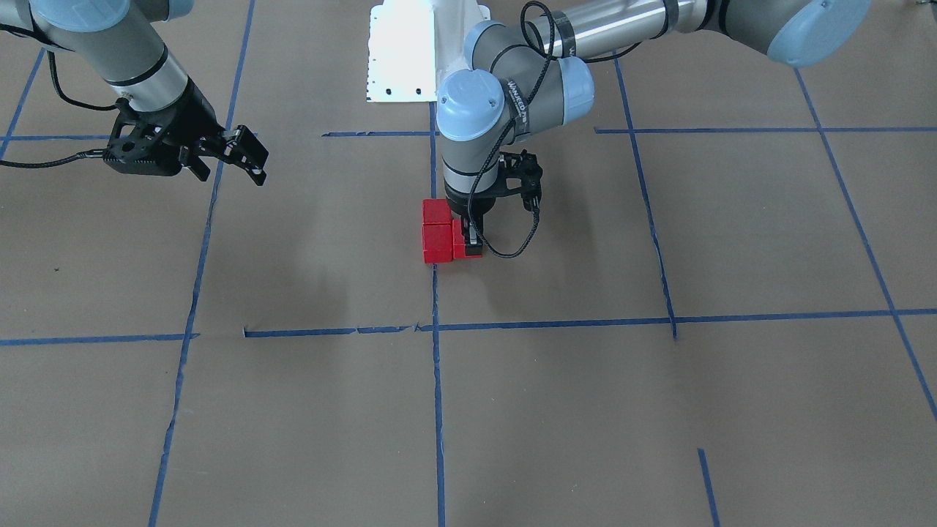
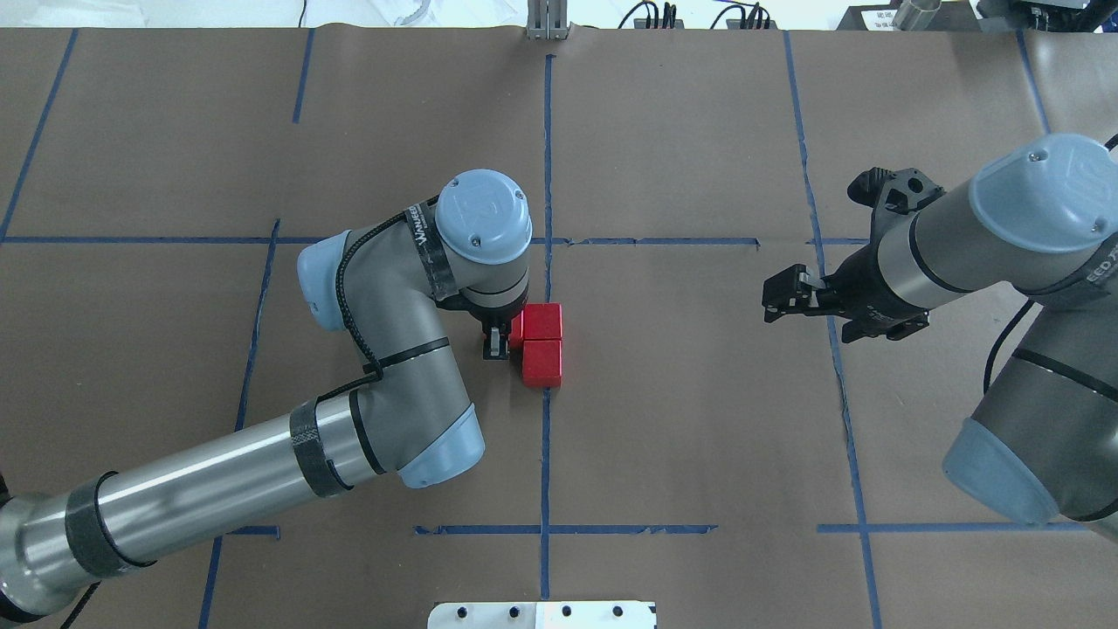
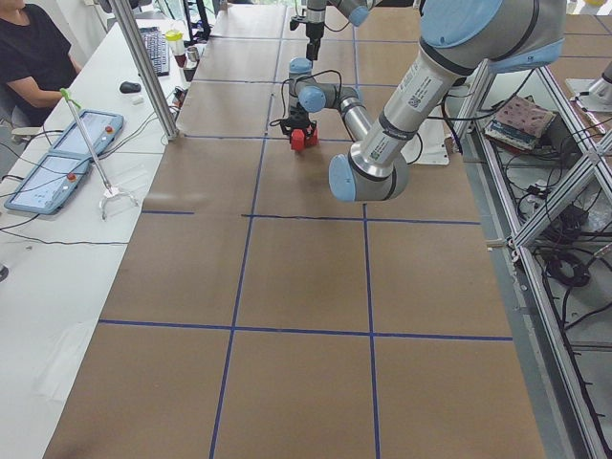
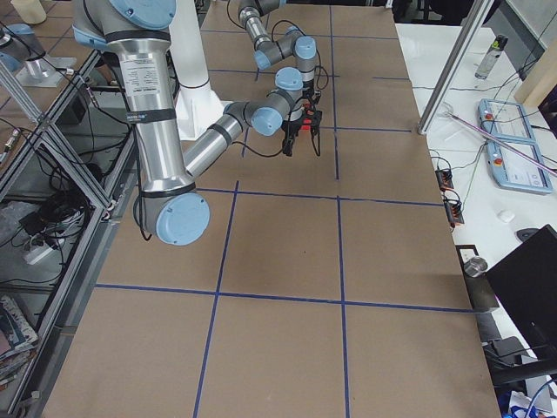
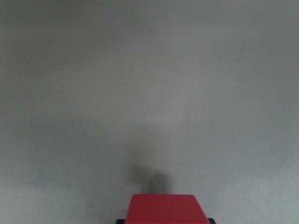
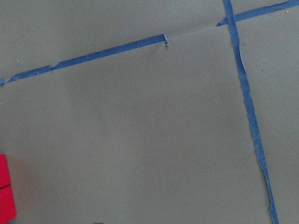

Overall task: Form red blocks into L shape at center
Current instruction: 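Lower the cube next to the pair and open the left gripper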

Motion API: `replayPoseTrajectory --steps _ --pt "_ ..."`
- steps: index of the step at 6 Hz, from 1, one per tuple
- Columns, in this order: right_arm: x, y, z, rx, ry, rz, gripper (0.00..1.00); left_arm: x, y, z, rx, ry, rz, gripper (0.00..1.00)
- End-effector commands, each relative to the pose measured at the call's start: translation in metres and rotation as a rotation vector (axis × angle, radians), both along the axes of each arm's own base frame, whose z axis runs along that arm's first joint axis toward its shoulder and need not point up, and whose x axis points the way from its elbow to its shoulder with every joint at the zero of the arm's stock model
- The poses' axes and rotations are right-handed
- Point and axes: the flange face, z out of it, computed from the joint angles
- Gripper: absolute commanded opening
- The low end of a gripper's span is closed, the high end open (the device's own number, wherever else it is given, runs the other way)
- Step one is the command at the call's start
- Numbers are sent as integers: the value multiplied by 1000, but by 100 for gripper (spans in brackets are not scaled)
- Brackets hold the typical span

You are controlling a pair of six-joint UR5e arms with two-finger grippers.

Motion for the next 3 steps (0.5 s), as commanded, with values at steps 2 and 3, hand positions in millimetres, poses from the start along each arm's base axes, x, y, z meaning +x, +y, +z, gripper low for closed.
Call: replayPoseTrajectory --steps 2,3 --pt "1 0 0 1 -1 1 100 3 1 2 3 7 1 6" --pt "0 1 0 1 -1 -1 100 3 1 4 2 5 3 8"
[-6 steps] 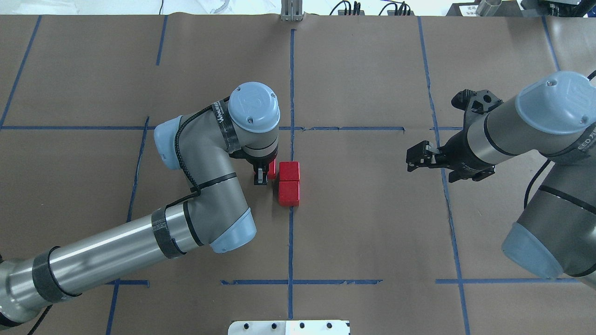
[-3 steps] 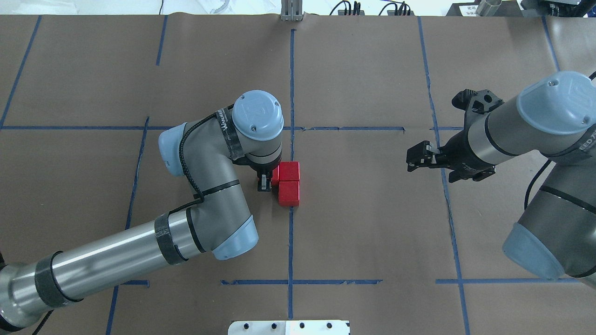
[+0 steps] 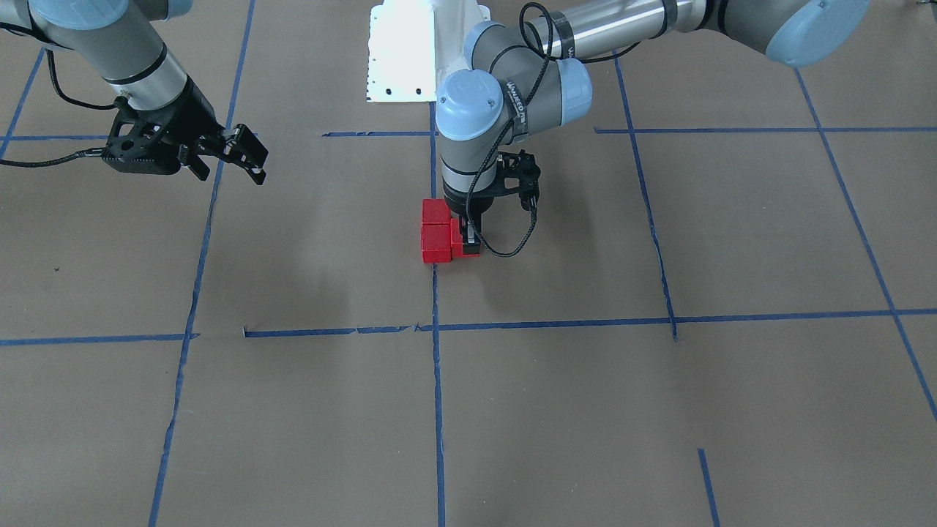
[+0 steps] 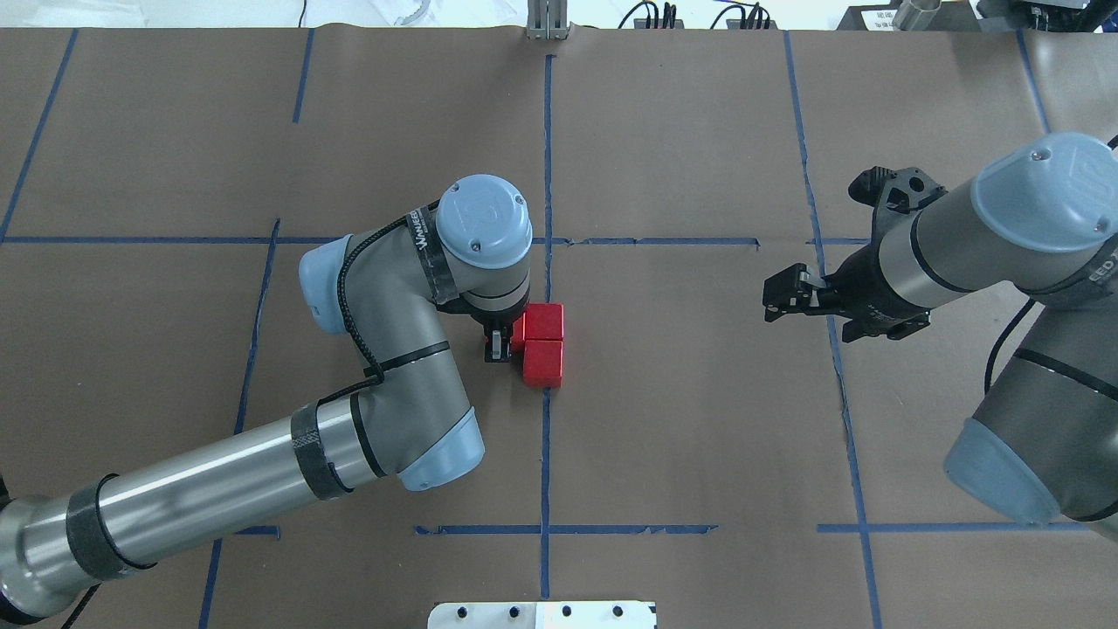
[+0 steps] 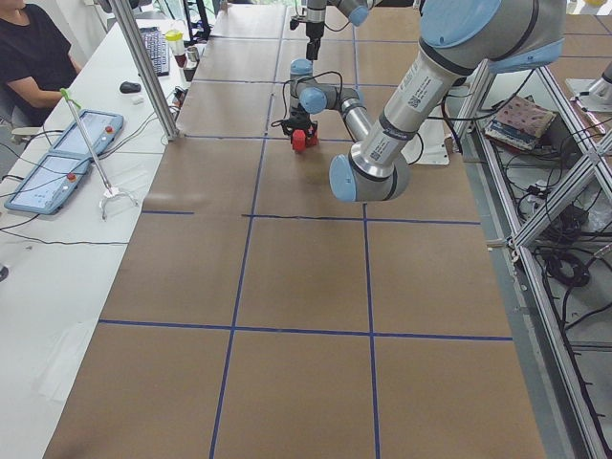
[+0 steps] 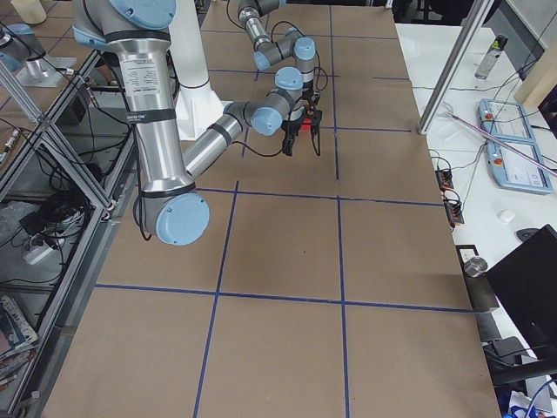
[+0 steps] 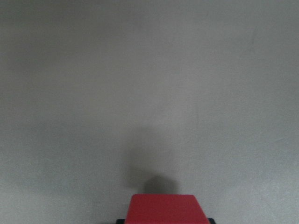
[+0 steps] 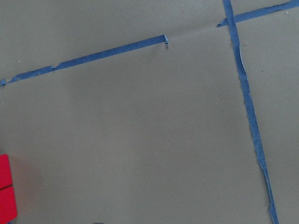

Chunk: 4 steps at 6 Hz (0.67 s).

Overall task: Form red blocks into L shape at center
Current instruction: 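Lower the cube next to the pair and open the left gripper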

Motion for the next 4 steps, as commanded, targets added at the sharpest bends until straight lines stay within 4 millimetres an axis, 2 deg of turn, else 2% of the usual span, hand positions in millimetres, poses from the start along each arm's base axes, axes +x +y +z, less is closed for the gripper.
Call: replayPoseTrajectory --steps 1,2,3,4 --pt "0 0 0 0 0 -1 100 0 0 1 1 -1 2 8" --pt "-1 0 -1 1 -1 -1 100 1 0 3 -1 -4 2 8" --pt "0 0 0 -1 0 0 100 2 -1 5 4 -3 6 14" --pt "0 0 0 0 0 -1 100 6 -3 7 14 11 7 93"
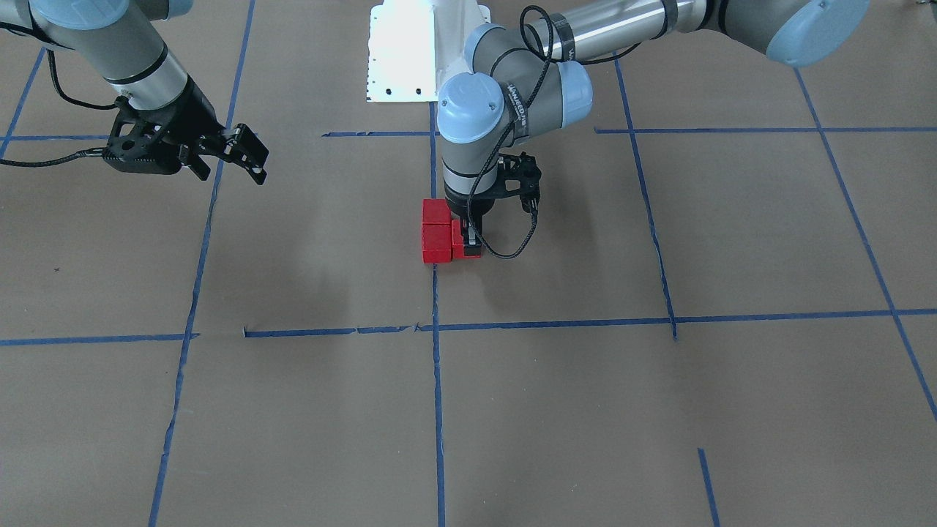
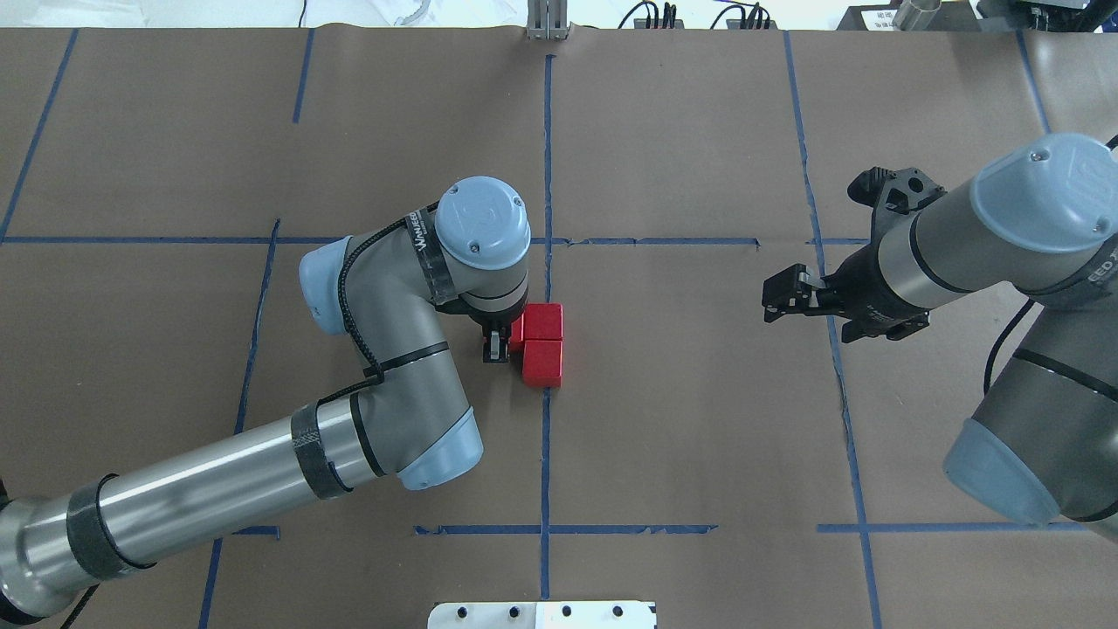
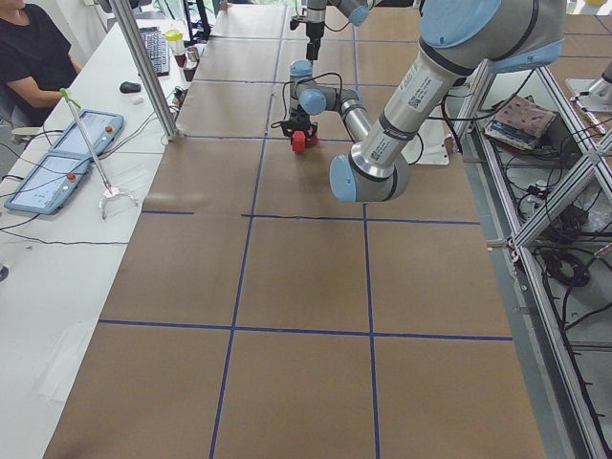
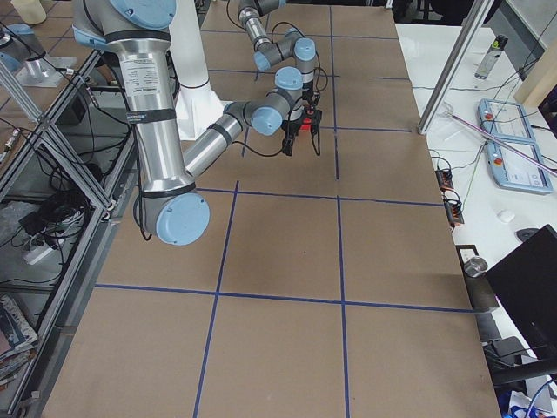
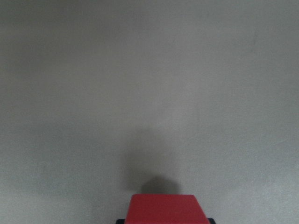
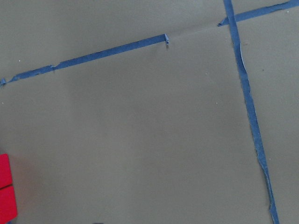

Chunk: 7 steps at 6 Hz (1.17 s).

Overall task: Form red blocks into L shape at center
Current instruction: 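Lower the cube next to the pair and open the left gripper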

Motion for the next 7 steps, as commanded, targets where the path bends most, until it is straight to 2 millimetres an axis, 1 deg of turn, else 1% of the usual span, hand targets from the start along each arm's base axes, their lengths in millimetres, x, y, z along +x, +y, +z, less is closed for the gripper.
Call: replayPoseTrajectory --steps 1,2,3,4,5,6,7 --pt "0 0 -1 -1 -1 1 100 3 -2 3 7 10 2 100" --pt "0 0 -1 -1 -1 1 100 2 -3 2 9 11 1 100" --pt "0 0 -2 -1 -4 1 100 -2 -5 -3 18 24 -4 100" --pt "1 1 -4 2 -8 1 100 -5 0 -12 44 38 40 100" --pt "4 1 -5 5 -10 3 100 -30 13 -34 145 81 156 100" --pt "10 2 -6 3 -14 4 100 -63 29 -40 263 80 258 100" --pt "25 -8 -1 -2 -5 30 100 -99 43 -36 414 89 366 100"
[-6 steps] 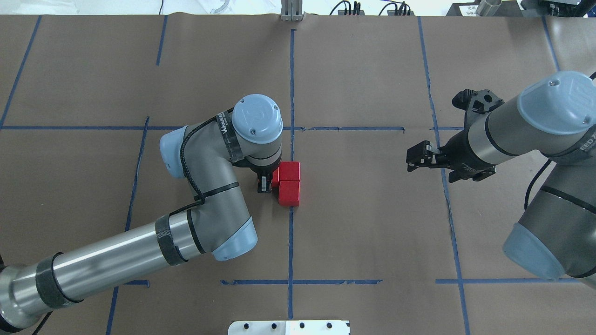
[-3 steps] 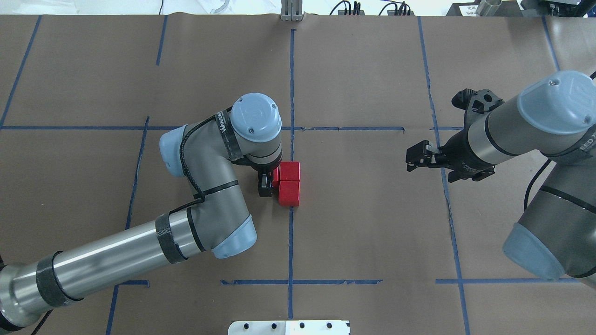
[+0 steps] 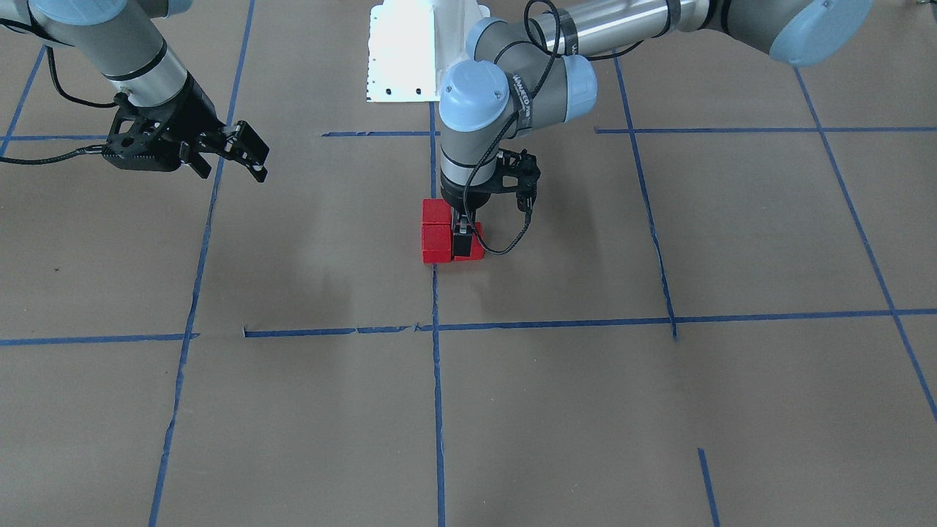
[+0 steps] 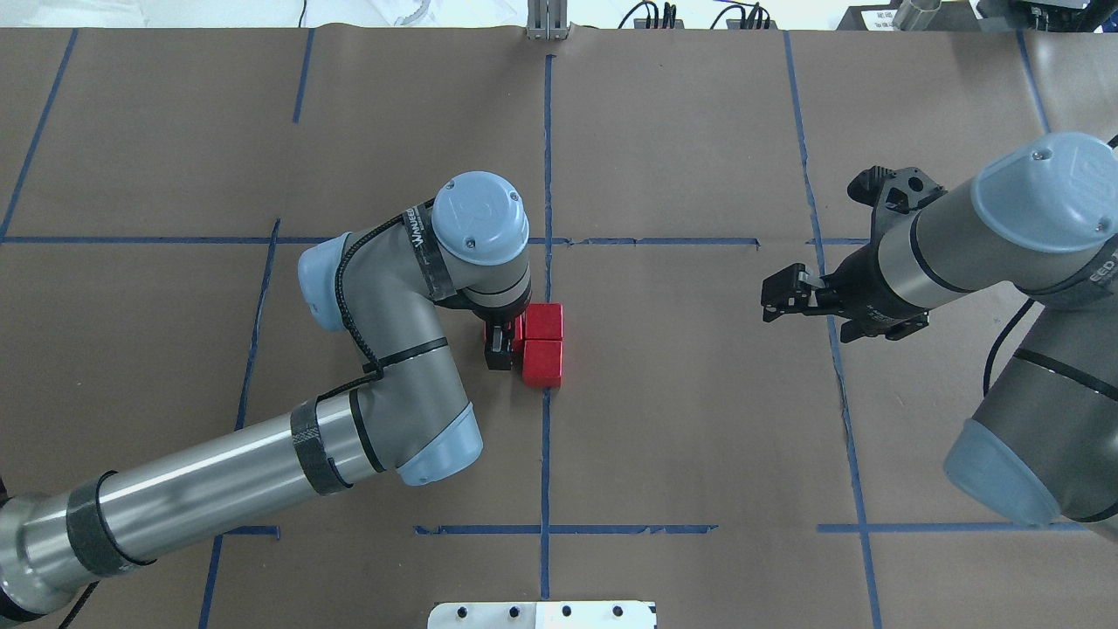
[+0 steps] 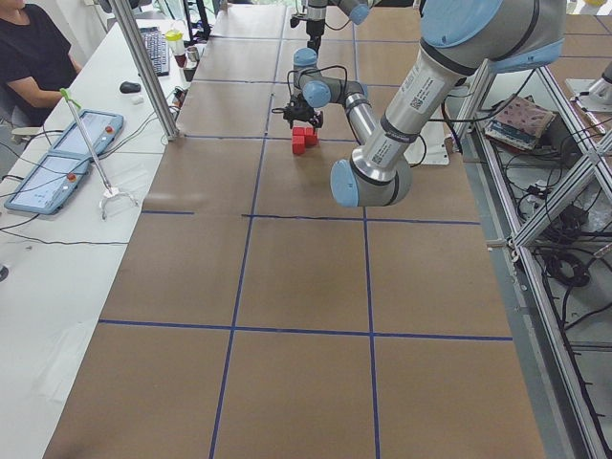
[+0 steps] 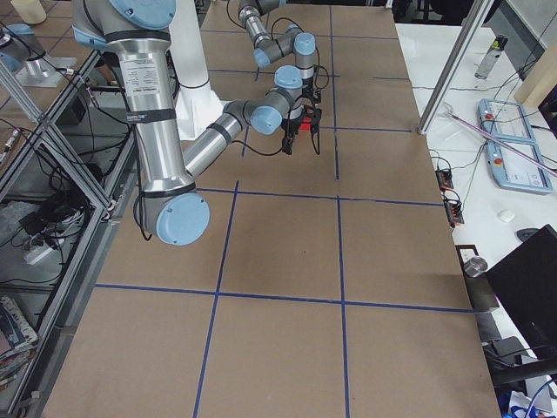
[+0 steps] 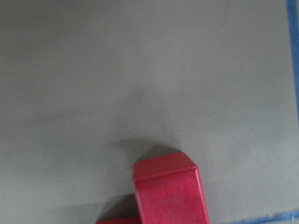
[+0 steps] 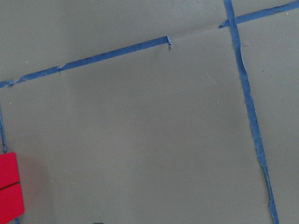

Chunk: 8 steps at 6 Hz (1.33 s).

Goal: Form red blocks into L shape at center

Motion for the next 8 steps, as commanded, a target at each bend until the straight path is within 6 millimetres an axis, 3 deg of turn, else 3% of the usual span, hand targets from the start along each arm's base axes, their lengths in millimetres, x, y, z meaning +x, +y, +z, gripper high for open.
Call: replayPoseTrajectory --steps 1,2,3,4,5,7,8 --pt "27 -20 14 -19 27 53 100 -80 17 9 316 21 202 100" --pt "51 -33 30 -2 52 48 100 -128 13 37 417 24 315 100" --pt "89 -43 61 31 87 6 100 -186 2 75 535 15 438 100" --pt "130 -52 91 56 121 -36 100 -249 -2 139 661 -15 592 100" --pt "167 -53 114 74 148 -60 100 -280 -10 167 718 -50 645 100" --pt "251 -57 160 99 180 -112 100 -379 -27 219 882 -16 770 100" --pt "287 -57 185 107 173 -146 100 -409 -28 238 910 -42 782 100"
